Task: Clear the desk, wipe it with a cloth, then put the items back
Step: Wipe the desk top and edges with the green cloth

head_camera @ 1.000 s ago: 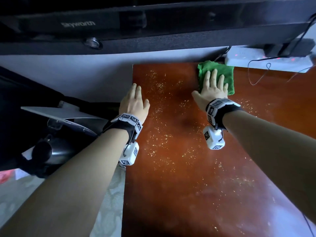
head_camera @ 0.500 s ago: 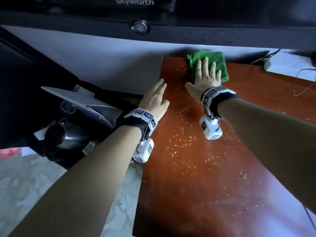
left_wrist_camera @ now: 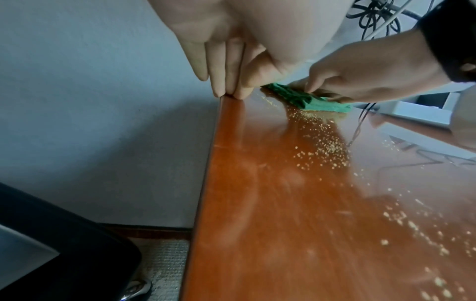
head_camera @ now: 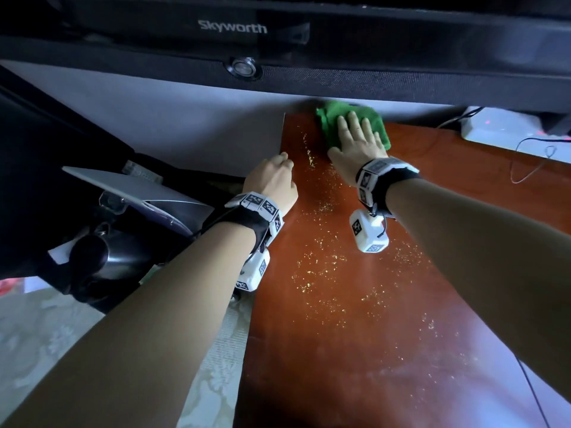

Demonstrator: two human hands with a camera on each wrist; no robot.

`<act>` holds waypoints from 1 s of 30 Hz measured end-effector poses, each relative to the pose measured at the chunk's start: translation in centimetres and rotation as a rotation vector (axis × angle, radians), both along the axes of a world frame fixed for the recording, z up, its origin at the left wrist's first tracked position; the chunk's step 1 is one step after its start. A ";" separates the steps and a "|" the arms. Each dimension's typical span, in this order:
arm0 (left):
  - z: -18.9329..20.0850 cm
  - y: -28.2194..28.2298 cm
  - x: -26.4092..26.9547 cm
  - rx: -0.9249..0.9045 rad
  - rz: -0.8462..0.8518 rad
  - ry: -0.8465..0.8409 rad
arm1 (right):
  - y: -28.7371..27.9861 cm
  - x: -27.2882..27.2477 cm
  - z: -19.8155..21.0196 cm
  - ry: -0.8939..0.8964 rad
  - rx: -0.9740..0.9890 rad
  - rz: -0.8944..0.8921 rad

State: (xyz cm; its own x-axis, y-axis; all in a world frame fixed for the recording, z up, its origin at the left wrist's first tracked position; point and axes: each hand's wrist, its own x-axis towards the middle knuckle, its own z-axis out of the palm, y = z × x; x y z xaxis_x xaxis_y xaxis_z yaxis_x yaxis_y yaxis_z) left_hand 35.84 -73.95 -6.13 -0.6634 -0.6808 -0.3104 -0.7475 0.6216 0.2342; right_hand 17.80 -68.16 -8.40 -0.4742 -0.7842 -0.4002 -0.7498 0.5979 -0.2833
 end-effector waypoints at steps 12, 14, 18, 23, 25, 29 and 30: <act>0.6 0.2 -0.2 0.017 0.019 -0.065 | 5.2 -5.9 0.2 0.008 0.067 -0.312; 0.4 0.2 0.0 0.038 0.017 -0.062 | 3.8 -5.0 0.3 -0.013 0.071 -0.281; 0.2 0.1 0.6 0.067 0.019 -0.038 | 0.3 -1.4 0.3 -0.031 0.059 -0.086; 0.1 0.0 1.1 0.101 0.010 -0.007 | -3.7 2.3 0.6 -0.054 0.041 0.077; 0.0 -0.2 1.5 0.114 -0.009 0.014 | -4.3 2.6 0.5 -0.062 0.045 0.118; 0.5 -0.8 1.4 0.124 0.003 0.090 | -3.8 2.4 0.9 -0.082 0.051 0.202; 0.9 -1.0 1.0 0.102 0.023 0.137 | -3.4 2.2 1.2 -0.093 0.034 0.213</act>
